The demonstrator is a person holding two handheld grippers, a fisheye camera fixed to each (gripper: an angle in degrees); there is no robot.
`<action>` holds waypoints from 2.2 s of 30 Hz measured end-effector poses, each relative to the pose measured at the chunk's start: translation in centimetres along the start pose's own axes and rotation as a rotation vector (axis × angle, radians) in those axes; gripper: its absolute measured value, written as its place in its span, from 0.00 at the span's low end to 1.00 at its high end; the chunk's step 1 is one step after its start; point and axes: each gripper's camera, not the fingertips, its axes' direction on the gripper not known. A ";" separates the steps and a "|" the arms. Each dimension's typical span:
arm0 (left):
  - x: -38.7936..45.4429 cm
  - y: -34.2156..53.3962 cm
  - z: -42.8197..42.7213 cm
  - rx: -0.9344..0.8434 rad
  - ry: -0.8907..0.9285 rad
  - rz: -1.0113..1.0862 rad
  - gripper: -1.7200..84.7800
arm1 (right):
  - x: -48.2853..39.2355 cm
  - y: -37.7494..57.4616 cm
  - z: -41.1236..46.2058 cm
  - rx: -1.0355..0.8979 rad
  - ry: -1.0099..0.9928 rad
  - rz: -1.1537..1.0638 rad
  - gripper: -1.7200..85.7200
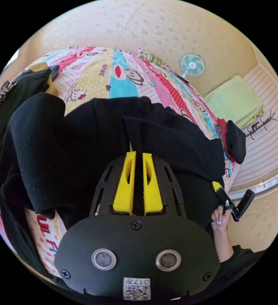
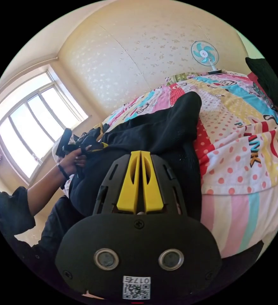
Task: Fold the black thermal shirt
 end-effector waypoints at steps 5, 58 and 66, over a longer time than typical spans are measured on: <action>-0.1 4.5 -6.8 0.329 -0.243 -0.052 0.07 | -0.9 -1.8 0.5 0.017 0.103 -0.087 0.06; 15.8 13.7 5.1 0.156 -0.078 0.265 0.13 | 2.8 -11.7 2.5 -0.064 -0.024 0.149 0.08; 15.9 18.1 -1.3 0.215 -0.227 0.098 0.17 | -0.1 -15.0 -2.7 -0.393 0.182 0.023 0.13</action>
